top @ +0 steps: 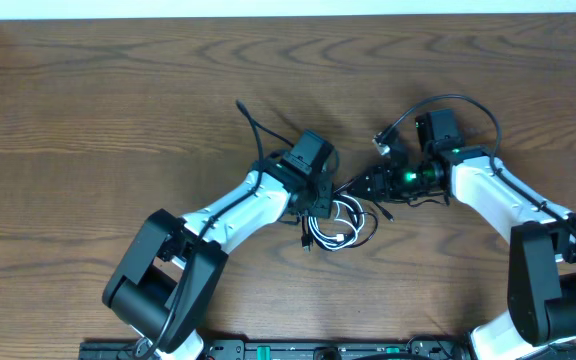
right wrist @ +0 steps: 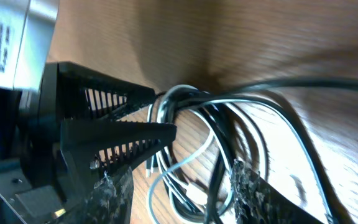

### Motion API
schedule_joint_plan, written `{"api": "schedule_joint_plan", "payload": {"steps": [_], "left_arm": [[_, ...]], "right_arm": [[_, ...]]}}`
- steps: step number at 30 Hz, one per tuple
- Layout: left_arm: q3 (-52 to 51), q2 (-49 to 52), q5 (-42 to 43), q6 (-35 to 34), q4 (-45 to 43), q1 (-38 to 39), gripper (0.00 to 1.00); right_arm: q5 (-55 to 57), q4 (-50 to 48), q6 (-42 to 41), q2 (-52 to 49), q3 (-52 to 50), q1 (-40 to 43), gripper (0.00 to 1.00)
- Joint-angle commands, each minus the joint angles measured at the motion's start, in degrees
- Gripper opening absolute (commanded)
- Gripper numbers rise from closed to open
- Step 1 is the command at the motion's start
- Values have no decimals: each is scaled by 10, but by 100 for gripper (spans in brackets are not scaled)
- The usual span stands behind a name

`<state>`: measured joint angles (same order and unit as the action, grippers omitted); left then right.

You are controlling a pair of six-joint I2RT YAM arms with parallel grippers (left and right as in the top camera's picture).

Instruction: Untangle cables

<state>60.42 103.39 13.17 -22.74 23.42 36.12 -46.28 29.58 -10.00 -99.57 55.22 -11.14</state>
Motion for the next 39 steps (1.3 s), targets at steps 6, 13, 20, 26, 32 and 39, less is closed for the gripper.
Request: {"api": "schedule_joint_plan", "payload": {"steps": [6, 13, 20, 26, 32, 39], "left_arm": [[-9, 43, -55, -3, -11, 34, 38], [11, 16, -52, 1, -6, 26, 7], [15, -89, -51, -42, 30, -10, 8], [15, -124, -51, -84, 66, -22, 8], [7, -122, -54, -94, 74, -22, 7], [6, -117, -87, -137, 74, -22, 7]], "right_arm": [[-9, 29, 9, 10, -2, 25, 47], [-116, 22, 63, 10, -2, 25, 47], [-271, -56, -16, 10, -2, 33, 49], [-321, -110, -105, 10, -2, 18, 46], [-330, -251, -289, 10, -2, 14, 46], [-349, -477, -474, 10, -2, 6, 39]]}}
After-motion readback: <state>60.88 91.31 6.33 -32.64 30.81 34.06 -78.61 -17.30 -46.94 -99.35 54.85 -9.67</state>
